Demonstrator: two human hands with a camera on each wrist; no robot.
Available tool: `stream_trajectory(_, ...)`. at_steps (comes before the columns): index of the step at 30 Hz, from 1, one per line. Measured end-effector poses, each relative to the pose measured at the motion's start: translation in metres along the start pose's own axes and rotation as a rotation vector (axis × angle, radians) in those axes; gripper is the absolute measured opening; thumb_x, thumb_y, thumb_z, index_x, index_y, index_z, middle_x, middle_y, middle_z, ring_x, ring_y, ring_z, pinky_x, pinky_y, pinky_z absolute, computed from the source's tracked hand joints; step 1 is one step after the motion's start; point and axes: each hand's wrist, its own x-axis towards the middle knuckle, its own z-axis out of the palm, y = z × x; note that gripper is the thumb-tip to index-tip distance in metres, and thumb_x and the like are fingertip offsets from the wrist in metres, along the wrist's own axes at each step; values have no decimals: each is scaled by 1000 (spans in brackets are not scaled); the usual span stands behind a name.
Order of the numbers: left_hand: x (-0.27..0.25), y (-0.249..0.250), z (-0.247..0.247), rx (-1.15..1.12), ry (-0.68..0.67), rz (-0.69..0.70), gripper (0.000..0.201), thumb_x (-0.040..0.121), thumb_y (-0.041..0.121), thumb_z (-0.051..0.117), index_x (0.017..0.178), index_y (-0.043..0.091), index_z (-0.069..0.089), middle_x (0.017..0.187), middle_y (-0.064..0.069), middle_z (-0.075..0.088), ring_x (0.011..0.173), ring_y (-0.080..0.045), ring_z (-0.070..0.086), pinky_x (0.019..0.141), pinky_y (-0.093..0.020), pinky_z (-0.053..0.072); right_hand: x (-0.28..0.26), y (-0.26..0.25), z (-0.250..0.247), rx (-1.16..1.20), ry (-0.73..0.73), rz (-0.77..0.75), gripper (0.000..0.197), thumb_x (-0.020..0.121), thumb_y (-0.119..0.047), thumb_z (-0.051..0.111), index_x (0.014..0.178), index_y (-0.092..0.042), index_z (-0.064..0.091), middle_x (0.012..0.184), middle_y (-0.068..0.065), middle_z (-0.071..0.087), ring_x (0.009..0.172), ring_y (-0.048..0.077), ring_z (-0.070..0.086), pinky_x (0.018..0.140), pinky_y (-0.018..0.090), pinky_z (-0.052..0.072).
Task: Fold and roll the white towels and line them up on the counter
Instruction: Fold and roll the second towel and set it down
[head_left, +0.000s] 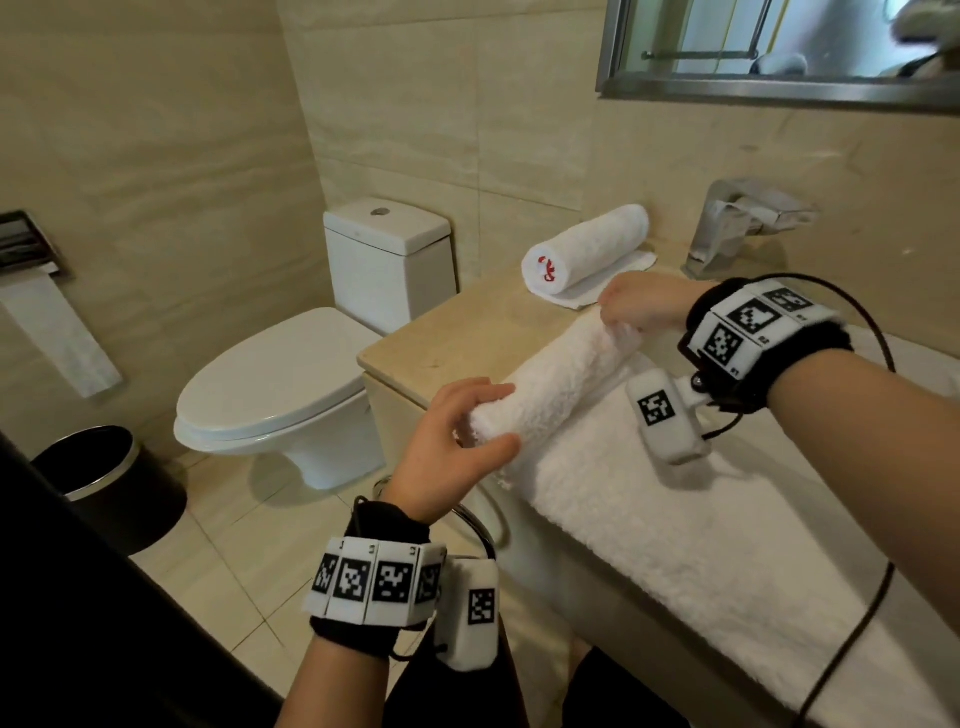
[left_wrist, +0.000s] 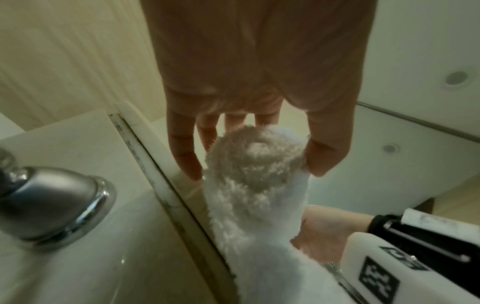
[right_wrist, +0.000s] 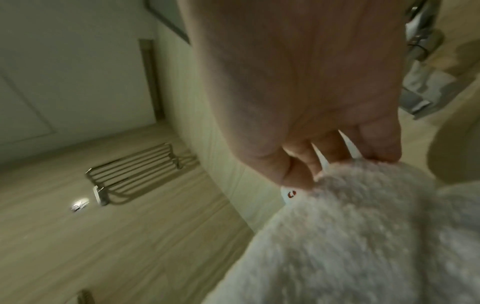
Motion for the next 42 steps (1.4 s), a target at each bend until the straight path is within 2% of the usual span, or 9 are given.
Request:
stream_trajectory(5, 0, 0, 0, -65, -37, -3, 44, 74, -7, 67, 97, 29, 56, 111, 11, 56, 86, 18, 54, 72, 0, 41, 15, 12, 6, 255, 83, 147, 25, 89, -11, 55, 111, 1, 57, 116, 19, 60, 108, 33, 58, 98, 42, 48)
stream_trajectory(8, 3, -2, -5, -25, -52, 5, 52, 70, -5, 72, 96, 37, 58, 124, 11, 53, 113, 7, 51, 91, -9, 42, 14, 18, 12, 611, 93, 236, 10, 89, -9, 58, 98, -3, 60, 105, 17, 57, 88, 27, 58, 83, 41, 54)
stream_trajectory(13, 2, -1, -7, 63, -77, 58, 56, 69, -5, 73, 98, 41, 61, 136, 9, 49, 115, 1, 51, 92, -21, 48, 10, 33, 21, 829, 103, 244, 20, 94, -7, 52, 77, -18, 54, 85, 4, 53, 86, 19, 54, 38, 18, 49)
stream_trajectory(16, 2, 4, -9, 175, -117, 91, 58, 67, -3, 73, 100, 44, 61, 134, 21, 45, 91, -8, 49, 81, -31, 52, 9, 46, 26, 901, 45, 211, 18, 96, -9, 49, 108, -15, 61, 87, 0, 56, 72, 10, 53, 48, 17, 50)
stream_trajectory(19, 1, 8, -9, 272, -168, 166, 60, 65, -3, 76, 103, 41, 62, 133, 22, 42, 98, -2, 56, 74, -17, 50, 7, 58, 28, 958, 24, 180, 32, 97, -7, 47, 126, -17, 52, 83, -1, 57, 72, 10, 54, 60, 19, 48)
stream_trajectory(28, -12, -5, -9, 240, -214, 273, 41, 69, 31, 62, 108, 41, 59, 138, 25, 38, 130, 0, 43, 93, -11, 42, -7, 72, 33, 1026, 55, 128, 20, 92, -2, 52, 77, -15, 53, 69, 3, 62, 59, 8, 63, 54, 15, 54)
stream_trajectory(33, -16, 1, -3, 123, -202, 185, 25, 80, 41, 48, 99, 43, 64, 137, 27, 37, 131, 9, 36, 98, -6, 35, -16, 73, 28, 1023, 125, 72, 17, 93, -30, 54, 86, -17, 60, 81, 2, 65, 73, 13, 62, 70, 24, 55)
stream_trajectory(38, -14, 7, 4, 68, -105, 52, 32, 72, 29, 60, 101, 42, 57, 125, 25, 48, 118, 8, 47, 91, -4, 41, -16, 68, 34, 895, 170, -16, 11, 94, -20, 55, 104, -17, 57, 82, -5, 56, 75, 8, 55, 52, 12, 53)
stream_trajectory(42, -14, 7, 10, -77, -32, -388, 32, 80, 35, 65, 106, 26, 49, 105, 0, 60, 83, -14, 63, 82, -38, 57, -11, 70, 37, 932, 166, -14, 10, 93, -4, 52, 97, -11, 58, 77, -1, 53, 71, 9, 54, 53, 12, 52)
